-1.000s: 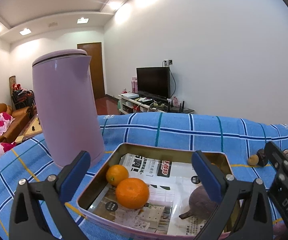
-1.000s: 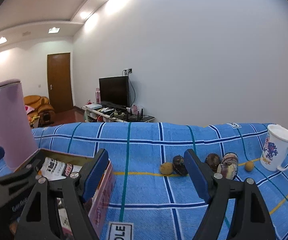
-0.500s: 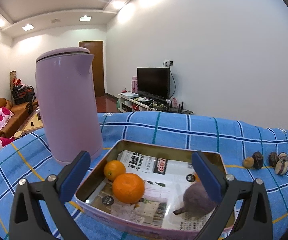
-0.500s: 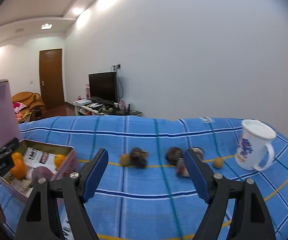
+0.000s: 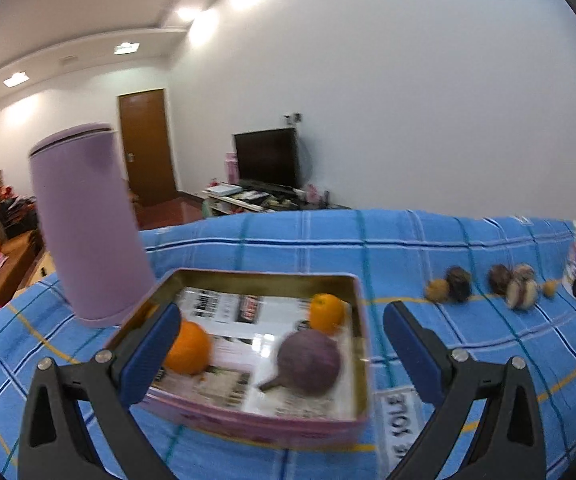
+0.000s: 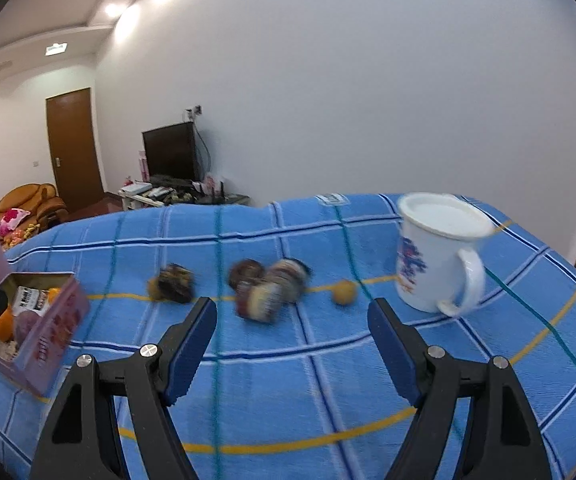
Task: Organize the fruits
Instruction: 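Move both open tools away from the box toward the row of fruits, then grasp the striped brown round fruit with the left tool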
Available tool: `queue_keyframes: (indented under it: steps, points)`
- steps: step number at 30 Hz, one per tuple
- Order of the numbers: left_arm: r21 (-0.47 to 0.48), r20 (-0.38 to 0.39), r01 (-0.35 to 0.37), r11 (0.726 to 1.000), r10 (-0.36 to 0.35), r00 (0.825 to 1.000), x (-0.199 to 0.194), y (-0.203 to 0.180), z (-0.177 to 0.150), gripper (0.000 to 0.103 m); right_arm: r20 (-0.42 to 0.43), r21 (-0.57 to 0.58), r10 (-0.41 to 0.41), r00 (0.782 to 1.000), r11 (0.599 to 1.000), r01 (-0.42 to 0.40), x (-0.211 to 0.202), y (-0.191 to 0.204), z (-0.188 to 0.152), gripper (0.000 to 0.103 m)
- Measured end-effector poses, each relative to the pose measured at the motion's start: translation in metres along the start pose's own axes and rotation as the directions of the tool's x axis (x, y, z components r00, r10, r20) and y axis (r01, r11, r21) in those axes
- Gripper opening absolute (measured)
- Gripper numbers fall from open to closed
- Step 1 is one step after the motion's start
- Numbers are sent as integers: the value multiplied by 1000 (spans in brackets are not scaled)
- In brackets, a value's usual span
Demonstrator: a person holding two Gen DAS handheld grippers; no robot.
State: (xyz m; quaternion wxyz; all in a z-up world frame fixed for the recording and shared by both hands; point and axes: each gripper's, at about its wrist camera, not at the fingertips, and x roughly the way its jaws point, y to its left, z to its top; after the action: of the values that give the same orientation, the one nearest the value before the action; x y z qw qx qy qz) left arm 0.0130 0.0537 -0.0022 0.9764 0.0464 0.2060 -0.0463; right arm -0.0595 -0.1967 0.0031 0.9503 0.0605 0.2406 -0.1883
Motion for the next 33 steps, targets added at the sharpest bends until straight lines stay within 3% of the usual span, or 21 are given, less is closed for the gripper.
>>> queue_keyframes:
  steps: [10, 18, 20, 23, 30, 33]
  points:
    - [67, -113, 160, 985, -151, 982, 8, -78, 1, 103, -130, 118, -26, 991, 992, 42, 19, -63, -3, 79]
    - [126, -201, 280, 952, -252, 947, 31, -161, 8, 102, -105, 140, -36, 994, 989, 51, 13, -79, 0, 79]
    - [124, -239, 314, 941, -279, 930, 42, -180, 11, 95, -111, 167, -21, 994, 985, 39, 13, -85, 0, 79]
    - [107, -283, 357, 928, -316, 906, 57, -201, 15, 93, -129, 190, -10, 992, 981, 35, 16, -92, -1, 79]
    - [123, -350, 383, 916, -321, 880, 80, -240, 22, 83, -185, 291, 34, 982, 956, 22, 26, -111, -5, 79]
    - [130, -388, 389, 912, -314, 866, 92, -252, 24, 71, -193, 318, 51, 980, 948, 13, 27, -117, -7, 79]
